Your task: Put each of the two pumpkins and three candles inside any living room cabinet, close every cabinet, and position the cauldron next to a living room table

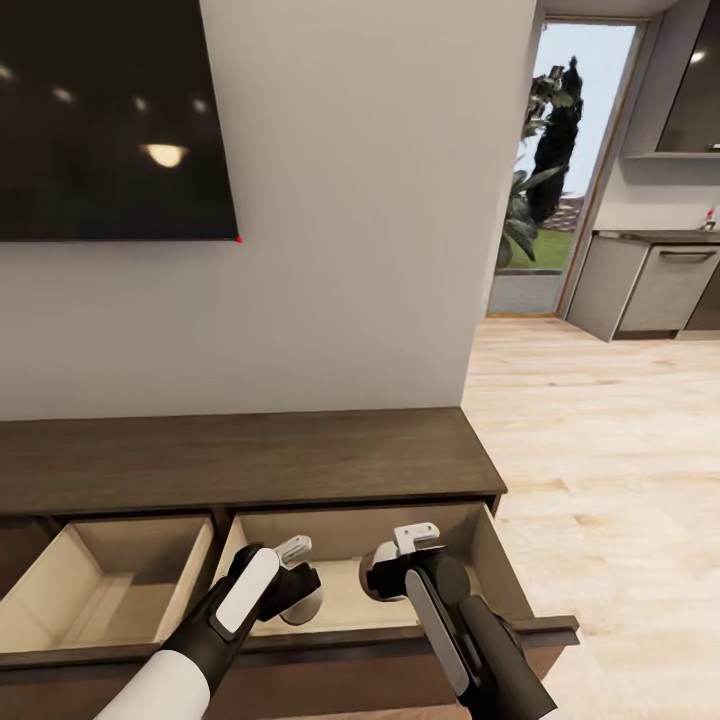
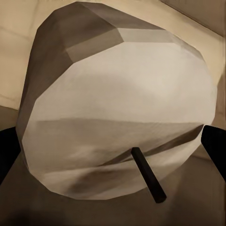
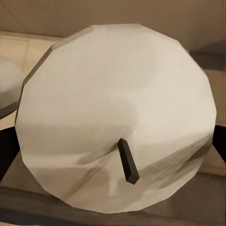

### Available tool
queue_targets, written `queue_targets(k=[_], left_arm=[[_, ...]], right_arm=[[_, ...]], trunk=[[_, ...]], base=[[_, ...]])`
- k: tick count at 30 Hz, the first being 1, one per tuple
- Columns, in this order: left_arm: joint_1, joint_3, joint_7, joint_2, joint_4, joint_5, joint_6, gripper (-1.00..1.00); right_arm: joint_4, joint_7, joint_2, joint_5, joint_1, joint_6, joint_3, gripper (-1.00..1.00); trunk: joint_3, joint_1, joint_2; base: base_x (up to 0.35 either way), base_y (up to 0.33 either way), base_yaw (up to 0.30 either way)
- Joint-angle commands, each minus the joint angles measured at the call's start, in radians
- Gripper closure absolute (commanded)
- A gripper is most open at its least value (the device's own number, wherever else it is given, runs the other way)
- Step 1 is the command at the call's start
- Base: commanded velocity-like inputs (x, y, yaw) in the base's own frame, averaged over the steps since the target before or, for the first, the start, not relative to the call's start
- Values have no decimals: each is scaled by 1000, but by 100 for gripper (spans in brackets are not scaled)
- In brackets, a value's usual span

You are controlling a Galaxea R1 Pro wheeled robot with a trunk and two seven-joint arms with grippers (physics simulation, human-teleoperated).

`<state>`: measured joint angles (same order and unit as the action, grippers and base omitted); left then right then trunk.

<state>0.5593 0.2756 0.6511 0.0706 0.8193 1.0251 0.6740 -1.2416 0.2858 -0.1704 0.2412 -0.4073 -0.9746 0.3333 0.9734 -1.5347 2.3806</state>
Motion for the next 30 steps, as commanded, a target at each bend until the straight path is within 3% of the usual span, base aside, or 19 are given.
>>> queue_targets(k=[1,24,30], left_arm=[[1,2,10,0,1,10,-1,100],[1,2,11,0,1,10,-1,100],[1,2,10,0,1,10,-1,100]], right_arm=[[-1,10,0,10,-1,-3,1,100],[0,10,0,10,-1,-4,1,100],[1,10,0,10,-1,-5,1,100]], trunk=[[1,0,0],[1,0,0],[20,-23,42]], base=[[140,0,0],[56,0,0],[0,0,0]])
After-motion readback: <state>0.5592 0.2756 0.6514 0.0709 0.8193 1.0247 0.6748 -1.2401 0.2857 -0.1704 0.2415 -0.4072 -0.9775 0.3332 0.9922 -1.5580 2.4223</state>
